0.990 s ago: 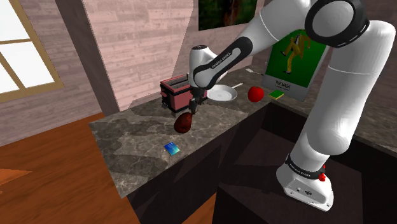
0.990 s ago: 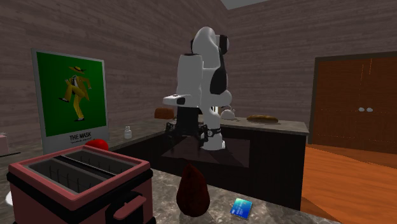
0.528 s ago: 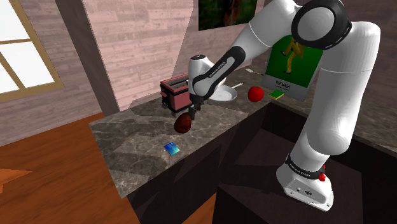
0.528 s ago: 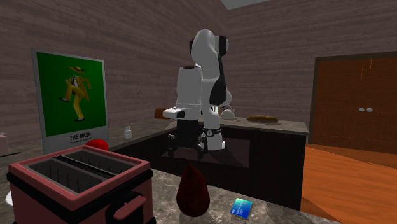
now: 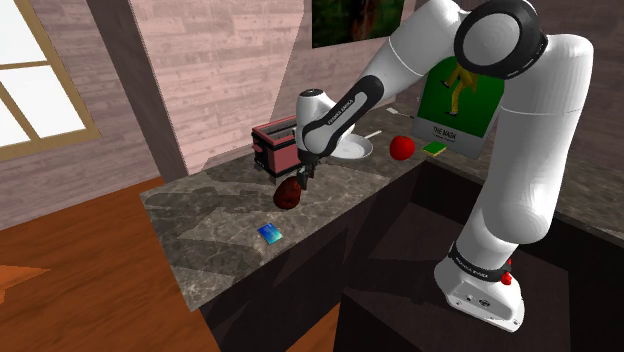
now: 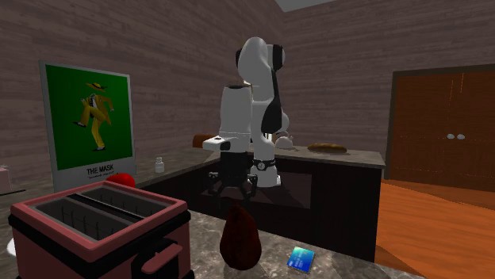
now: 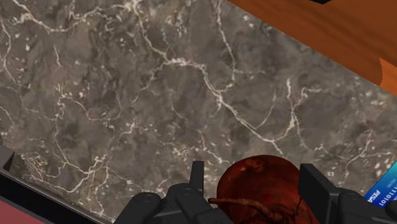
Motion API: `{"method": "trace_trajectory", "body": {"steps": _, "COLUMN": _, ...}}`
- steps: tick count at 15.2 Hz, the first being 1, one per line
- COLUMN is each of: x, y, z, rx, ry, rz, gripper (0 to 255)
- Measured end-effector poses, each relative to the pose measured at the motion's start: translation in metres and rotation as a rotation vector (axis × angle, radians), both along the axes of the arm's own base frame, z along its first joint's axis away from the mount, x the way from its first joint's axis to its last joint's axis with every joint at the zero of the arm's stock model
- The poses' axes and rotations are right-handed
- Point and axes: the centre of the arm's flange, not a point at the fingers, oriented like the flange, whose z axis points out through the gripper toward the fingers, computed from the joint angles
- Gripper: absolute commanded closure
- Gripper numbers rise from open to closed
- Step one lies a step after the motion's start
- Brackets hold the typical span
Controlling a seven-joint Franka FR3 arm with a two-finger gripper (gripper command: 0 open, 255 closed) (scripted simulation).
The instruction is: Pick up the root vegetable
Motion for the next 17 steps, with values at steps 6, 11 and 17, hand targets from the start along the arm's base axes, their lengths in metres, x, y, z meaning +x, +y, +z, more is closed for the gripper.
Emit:
{"method": "trace_trajectory", "body": {"steps": 6, "x": 0.001, "y": 0.0, "z": 0.006, "rx": 0.0, "ry": 0.002, "rz": 0.0, "gripper": 255}}
{"method": "trace_trajectory", "body": {"steps": 11, "x": -0.001, "y": 0.002, "z": 0.03, "rx": 0.0, "ry": 0.003, "rz": -0.001, "gripper": 255}}
{"method": "trace_trajectory", "body": {"steps": 17, "x": -0.002, "y": 0.001, "z": 0.063, "rx": 0.0, "ry": 0.002, "rz": -0.001, "gripper": 255}}
